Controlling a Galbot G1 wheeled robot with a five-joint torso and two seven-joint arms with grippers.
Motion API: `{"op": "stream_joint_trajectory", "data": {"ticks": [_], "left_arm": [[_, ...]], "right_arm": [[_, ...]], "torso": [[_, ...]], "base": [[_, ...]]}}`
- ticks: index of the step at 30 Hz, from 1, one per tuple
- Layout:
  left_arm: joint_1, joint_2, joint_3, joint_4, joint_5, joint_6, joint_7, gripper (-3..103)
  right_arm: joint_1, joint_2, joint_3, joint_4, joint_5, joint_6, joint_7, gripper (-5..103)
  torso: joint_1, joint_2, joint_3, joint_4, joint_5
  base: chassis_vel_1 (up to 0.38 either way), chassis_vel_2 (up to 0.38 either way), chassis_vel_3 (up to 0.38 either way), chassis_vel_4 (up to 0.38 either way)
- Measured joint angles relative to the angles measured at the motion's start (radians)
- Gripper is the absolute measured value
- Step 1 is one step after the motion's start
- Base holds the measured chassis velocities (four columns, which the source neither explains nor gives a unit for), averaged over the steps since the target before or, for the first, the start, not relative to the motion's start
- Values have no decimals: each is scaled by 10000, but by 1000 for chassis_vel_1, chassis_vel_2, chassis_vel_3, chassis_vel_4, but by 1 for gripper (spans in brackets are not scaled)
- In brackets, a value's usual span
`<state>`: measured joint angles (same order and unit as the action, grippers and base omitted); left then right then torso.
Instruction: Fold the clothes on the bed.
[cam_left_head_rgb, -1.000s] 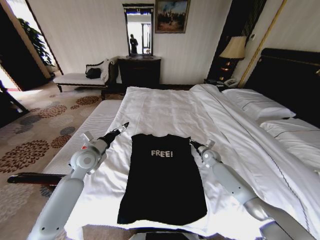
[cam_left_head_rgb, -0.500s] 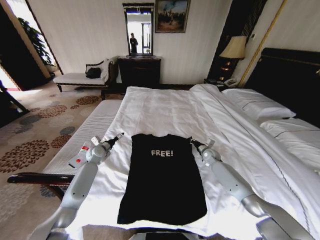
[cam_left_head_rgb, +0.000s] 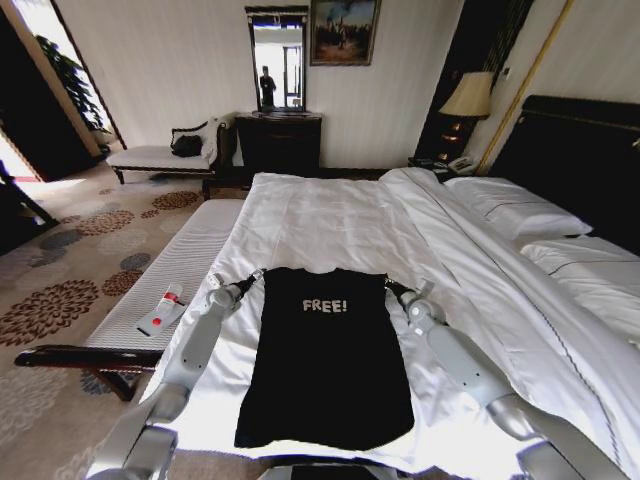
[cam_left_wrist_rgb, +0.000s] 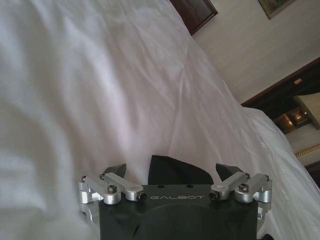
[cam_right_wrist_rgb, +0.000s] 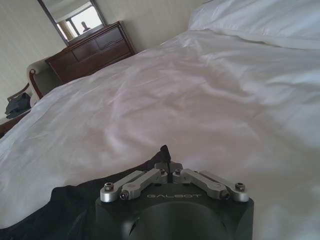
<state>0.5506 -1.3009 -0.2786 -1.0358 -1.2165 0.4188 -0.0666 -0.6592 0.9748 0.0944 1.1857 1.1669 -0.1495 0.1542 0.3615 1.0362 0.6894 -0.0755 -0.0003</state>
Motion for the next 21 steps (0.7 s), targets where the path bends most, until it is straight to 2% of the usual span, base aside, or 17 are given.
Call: {"op": "stream_joint_trajectory", "data": {"ticks": [4, 8, 11, 13, 17, 18, 21], "left_arm": [[-122, -250, 2, 140, 161, -24, 56, 102], [-121, -311, -7, 158, 342, -44, 97, 94], [-45, -273, -51, 171, 544, -128, 154, 78], [-21, -253, -79, 172, 592, -148, 174, 78], [26, -211, -136, 202, 868, -273, 213, 57], [26, -211, -136, 202, 868, -273, 213, 57], [25, -259, -151, 284, 966, -283, 242, 46]], "right_arm": [[-39, -18, 48, 68, -14, 4, 0, 0], [-84, -28, 80, 116, -32, 8, 0, 0], [-129, -29, 91, 122, -95, 25, -4, 0], [-136, -29, 92, 122, -117, 29, -9, 0], [-156, -29, 72, 126, -158, 40, -17, 0], [-156, -29, 72, 126, -158, 40, -17, 0], [-180, -95, 30, 203, -158, 41, -17, 0]], "torso": [[0, 0, 0, -1, -1], [0, 0, 0, -2, 0], [0, 0, 0, 0, -2], [0, 0, 0, 1, -2], [0, 0, 0, -1, -2], [0, 0, 0, -1, -2], [1, 0, 0, 0, -2]], "base": [[0, 0, 0, 0], [0, 0, 0, 0], [0, 0, 0, 0], [0, 0, 0, 0], [0, 0, 0, 0], [0, 0, 0, 0], [0, 0, 0, 0]]}}
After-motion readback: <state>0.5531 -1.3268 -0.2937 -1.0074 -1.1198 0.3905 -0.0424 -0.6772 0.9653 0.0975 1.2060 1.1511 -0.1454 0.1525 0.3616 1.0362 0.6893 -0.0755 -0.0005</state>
